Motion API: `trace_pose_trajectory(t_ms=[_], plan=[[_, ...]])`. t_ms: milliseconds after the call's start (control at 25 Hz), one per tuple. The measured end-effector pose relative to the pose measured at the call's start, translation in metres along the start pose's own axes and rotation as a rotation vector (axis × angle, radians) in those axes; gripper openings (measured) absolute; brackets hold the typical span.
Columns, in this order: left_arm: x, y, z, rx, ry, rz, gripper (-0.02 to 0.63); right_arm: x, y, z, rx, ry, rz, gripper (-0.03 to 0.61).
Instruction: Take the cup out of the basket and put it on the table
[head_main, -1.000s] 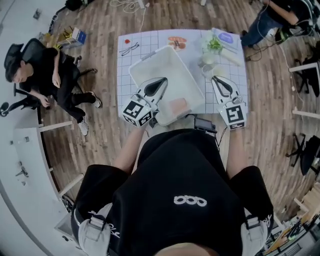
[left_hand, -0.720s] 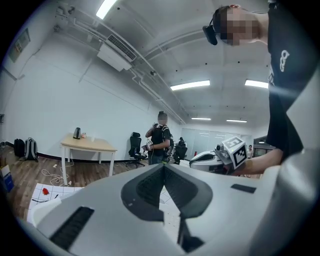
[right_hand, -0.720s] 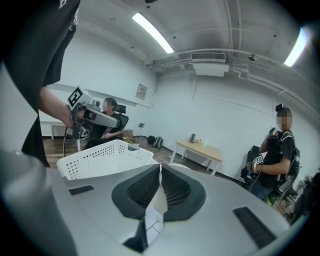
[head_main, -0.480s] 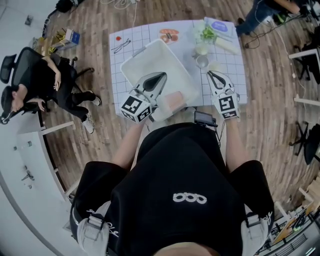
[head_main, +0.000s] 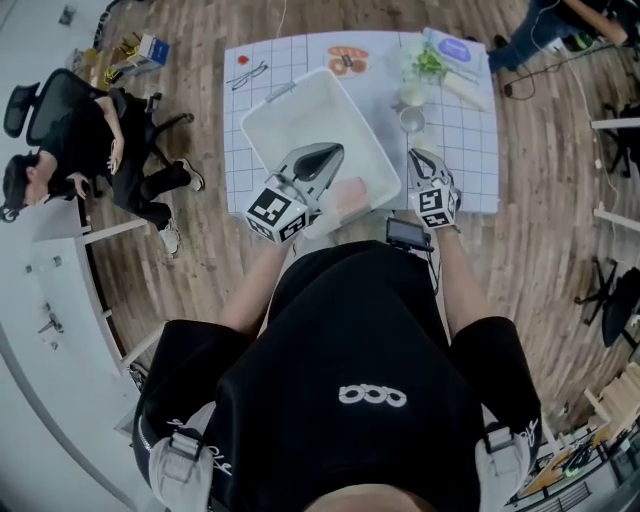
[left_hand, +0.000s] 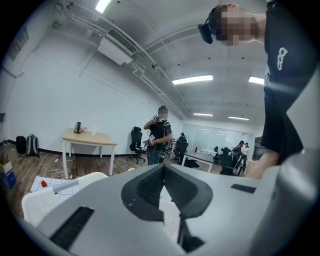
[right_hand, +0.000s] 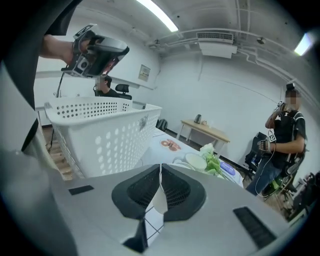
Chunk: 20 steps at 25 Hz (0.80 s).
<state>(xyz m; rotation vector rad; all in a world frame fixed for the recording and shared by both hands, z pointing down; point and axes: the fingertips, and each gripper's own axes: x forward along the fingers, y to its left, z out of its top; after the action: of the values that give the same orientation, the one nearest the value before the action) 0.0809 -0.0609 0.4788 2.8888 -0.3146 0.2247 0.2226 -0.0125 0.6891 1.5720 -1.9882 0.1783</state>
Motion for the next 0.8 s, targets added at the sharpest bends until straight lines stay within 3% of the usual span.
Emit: trace_pose_trajectory(t_ms=[240,800], plan=[[0.006,0.0,-0.007,-0.013,0.025,0.037,0.008,0.029,0.009,-0.028,-0.028,0.02,0.02,0.032],[0.014,0.003,-0.014,-0.021,0.044,0.089,0.008,0.045,0.028,-0.042,-0.013,0.019,0.106,0.032]])
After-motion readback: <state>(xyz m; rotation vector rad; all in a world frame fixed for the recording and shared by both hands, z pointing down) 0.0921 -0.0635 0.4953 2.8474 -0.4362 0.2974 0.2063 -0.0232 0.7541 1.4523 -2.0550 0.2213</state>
